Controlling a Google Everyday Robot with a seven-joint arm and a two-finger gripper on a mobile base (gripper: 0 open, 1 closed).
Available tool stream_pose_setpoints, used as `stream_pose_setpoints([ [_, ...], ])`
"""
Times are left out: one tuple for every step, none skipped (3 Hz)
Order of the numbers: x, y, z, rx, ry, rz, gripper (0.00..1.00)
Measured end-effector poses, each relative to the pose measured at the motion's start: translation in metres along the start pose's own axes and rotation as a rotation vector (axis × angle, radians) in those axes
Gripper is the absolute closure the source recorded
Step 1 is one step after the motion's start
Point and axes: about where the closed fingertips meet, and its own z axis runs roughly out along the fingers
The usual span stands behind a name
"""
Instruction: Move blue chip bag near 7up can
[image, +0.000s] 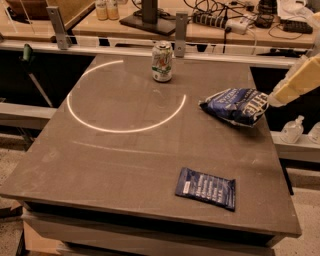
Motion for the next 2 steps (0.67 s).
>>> stream_pose_setpoints([
  [0.000,0.000,0.000,0.000,0.000,0.000,0.00],
  [-0.007,-0.008,0.011,0.007,-0.002,0.002,0.00],
])
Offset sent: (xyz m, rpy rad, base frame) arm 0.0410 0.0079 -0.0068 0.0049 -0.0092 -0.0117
